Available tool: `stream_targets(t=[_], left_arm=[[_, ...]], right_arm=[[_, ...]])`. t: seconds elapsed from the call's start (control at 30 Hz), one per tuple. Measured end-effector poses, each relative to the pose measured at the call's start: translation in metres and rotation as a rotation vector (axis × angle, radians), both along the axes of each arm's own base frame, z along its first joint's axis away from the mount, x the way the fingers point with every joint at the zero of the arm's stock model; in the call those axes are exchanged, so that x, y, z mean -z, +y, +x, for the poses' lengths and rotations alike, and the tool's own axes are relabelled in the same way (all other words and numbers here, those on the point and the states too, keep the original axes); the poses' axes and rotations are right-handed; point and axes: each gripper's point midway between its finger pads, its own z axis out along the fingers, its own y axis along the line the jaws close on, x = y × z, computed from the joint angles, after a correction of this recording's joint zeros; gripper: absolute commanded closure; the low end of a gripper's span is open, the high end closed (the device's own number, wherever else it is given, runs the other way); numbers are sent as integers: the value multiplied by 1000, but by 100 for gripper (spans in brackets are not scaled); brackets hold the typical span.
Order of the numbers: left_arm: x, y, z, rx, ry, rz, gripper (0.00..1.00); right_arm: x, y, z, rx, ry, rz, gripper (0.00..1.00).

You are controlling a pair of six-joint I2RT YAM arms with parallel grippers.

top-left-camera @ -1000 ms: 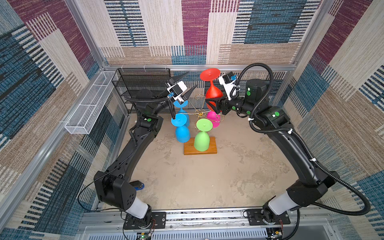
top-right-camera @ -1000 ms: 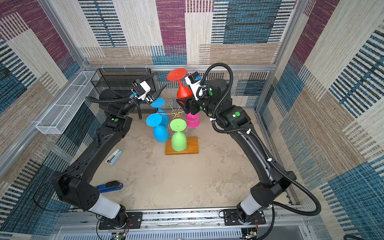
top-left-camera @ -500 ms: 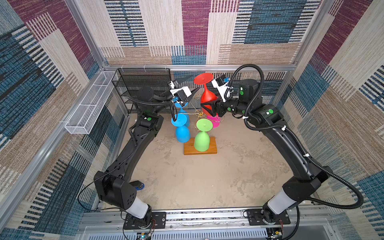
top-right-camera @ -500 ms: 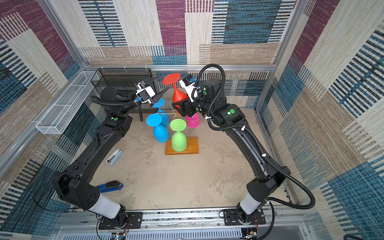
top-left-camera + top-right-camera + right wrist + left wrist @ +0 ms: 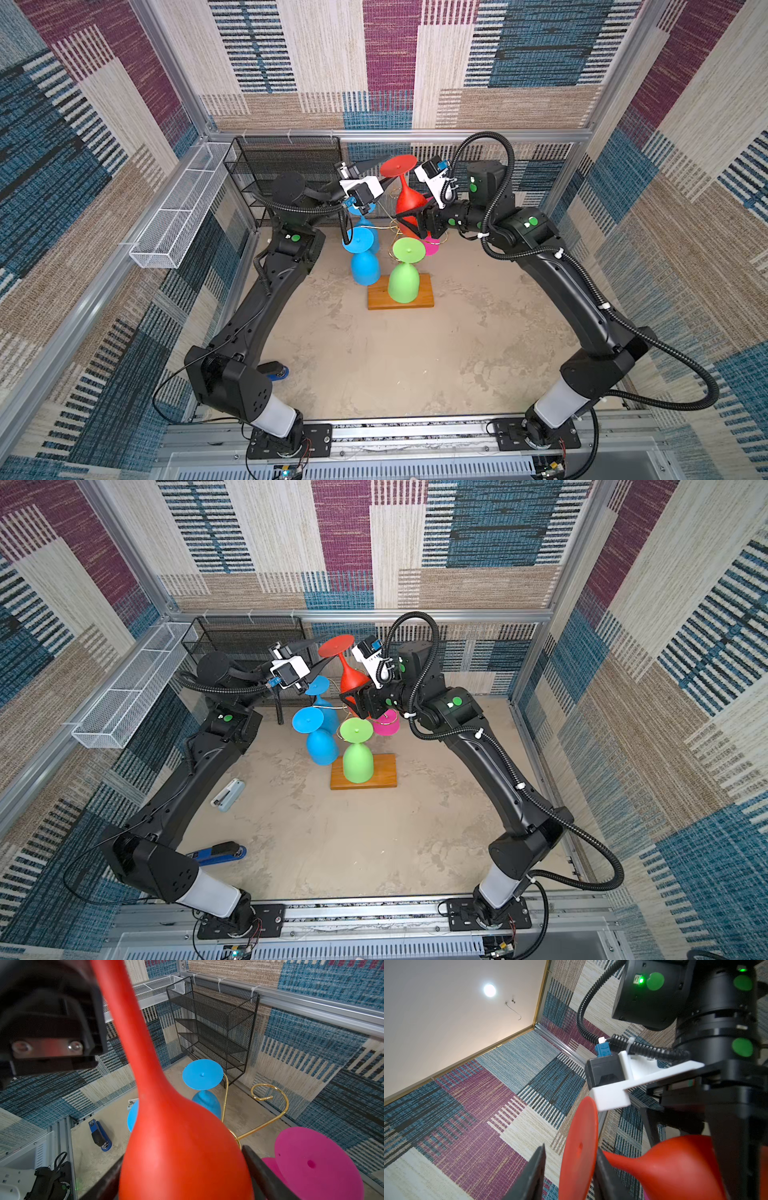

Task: Take the wine glass off the wine glass rack
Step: Pick up the wine glass from the wine glass rack.

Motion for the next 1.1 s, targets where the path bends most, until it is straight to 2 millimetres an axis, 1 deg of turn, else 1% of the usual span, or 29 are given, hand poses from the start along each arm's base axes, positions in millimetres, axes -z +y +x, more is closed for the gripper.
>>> stream_targets(t=[0.17, 0.37, 0.4, 0.43, 0.5, 0.6, 0.67, 0.7, 0.77, 0.9, 0.93, 1.03, 1.1], left_arm=[[2, -1, -4, 12, -12, 19, 69], [3, 0, -7, 7, -33, 29, 82], [3, 0, -8, 5, -36, 30, 84], [3, 0, -8, 4, -40, 32, 89], [4, 1, -8, -8, -58, 41, 100], [8, 3, -3, -37, -60, 46, 100], [8, 4, -4, -43, -62, 45, 100], [9, 5, -3, -48, -60, 44, 100], [8, 6, -2, -59, -59, 39, 100], [6, 8, -1, -71, -57, 30, 100], [4, 8, -1, -74, -50, 23, 100], [0, 17, 3, -86, -8, -10, 100], [-4, 26, 7, -106, 17, -39, 100]], right_arm=[[1, 2, -1, -5, 4, -2, 52], [1, 3, -2, -9, 6, -4, 52], [1, 4, -3, -10, 6, -4, 52], [1, 4, -3, -10, 6, -3, 52], [0, 4, -3, -12, 5, -2, 51], [-1, 3, -3, -8, 2, -1, 49], [-1, 3, -3, -10, 4, -2, 46], [-1, 3, -3, -10, 4, -2, 42], [-2, 3, -4, -10, 2, 0, 31], [-8, 0, -8, -7, -13, 18, 5], [-10, -2, -10, -6, -23, 23, 0], [-20, -7, -20, -7, -65, 56, 1], [-26, -12, -26, -4, -94, 79, 1]])
